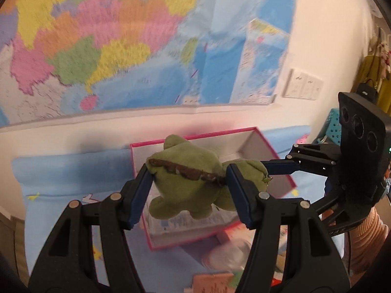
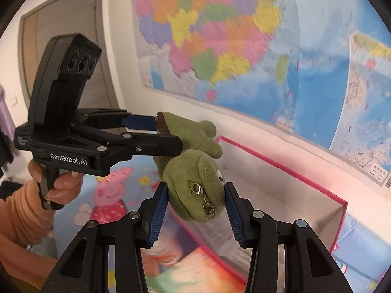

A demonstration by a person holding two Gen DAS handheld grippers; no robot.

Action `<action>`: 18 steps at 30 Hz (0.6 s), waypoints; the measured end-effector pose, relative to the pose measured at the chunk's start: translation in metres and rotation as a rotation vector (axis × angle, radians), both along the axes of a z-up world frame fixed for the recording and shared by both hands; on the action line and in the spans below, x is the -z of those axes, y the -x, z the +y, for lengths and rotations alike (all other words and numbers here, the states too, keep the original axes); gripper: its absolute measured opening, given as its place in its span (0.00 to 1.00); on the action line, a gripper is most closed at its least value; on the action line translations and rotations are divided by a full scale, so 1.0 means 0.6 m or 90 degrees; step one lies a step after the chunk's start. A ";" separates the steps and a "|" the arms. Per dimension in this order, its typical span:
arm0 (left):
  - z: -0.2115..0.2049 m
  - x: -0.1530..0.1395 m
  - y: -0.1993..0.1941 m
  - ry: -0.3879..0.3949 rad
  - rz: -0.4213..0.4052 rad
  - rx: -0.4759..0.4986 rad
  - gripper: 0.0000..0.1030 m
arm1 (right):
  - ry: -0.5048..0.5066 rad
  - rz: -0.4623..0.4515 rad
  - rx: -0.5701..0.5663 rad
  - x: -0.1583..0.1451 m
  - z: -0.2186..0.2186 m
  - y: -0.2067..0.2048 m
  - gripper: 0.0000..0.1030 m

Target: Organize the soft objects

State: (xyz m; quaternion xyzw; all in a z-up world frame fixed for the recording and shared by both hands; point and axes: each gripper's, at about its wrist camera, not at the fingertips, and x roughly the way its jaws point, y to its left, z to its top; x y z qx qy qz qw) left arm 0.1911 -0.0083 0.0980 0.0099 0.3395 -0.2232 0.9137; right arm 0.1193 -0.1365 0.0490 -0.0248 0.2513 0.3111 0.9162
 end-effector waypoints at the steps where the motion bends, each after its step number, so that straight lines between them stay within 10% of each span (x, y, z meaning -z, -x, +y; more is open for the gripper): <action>1: -0.001 0.007 -0.011 0.000 0.008 -0.001 0.61 | 0.006 0.008 0.002 0.005 0.001 -0.012 0.45; 18: -0.018 0.101 -0.116 -0.026 0.092 -0.049 0.61 | 0.126 0.147 0.020 0.107 0.028 -0.167 0.45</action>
